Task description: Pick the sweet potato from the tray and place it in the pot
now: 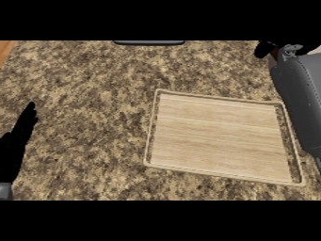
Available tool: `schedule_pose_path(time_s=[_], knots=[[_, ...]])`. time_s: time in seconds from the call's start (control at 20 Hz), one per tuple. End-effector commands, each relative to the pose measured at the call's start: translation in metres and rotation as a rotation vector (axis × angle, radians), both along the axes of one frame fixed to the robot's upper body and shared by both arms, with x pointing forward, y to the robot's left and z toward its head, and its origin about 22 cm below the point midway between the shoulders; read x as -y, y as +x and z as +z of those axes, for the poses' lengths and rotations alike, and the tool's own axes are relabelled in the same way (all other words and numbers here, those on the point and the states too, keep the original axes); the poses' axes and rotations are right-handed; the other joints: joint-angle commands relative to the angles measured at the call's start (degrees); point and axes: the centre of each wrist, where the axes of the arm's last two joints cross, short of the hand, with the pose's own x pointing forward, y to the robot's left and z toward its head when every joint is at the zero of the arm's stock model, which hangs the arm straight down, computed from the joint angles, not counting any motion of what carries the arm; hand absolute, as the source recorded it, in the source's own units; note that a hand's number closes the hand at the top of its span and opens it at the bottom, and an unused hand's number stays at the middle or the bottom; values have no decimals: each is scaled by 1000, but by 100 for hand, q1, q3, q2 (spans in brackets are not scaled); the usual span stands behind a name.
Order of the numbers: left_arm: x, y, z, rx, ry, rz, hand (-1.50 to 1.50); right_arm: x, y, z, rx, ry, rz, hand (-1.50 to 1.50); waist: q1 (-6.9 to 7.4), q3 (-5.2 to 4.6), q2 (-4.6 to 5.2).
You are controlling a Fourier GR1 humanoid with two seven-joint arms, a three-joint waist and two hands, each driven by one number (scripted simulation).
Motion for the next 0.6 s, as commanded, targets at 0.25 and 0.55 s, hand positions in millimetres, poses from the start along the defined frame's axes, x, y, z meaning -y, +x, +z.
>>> schedule_pose_path(time_s=[0.25,0.55], knots=[[11,7,11,0,-8,2,0,50,8,34,181,67,-40,150,2,2,4],[25,-7,-12,12,-5,-5,0,116,10,33,233,97,-41,150,58,4,29]])
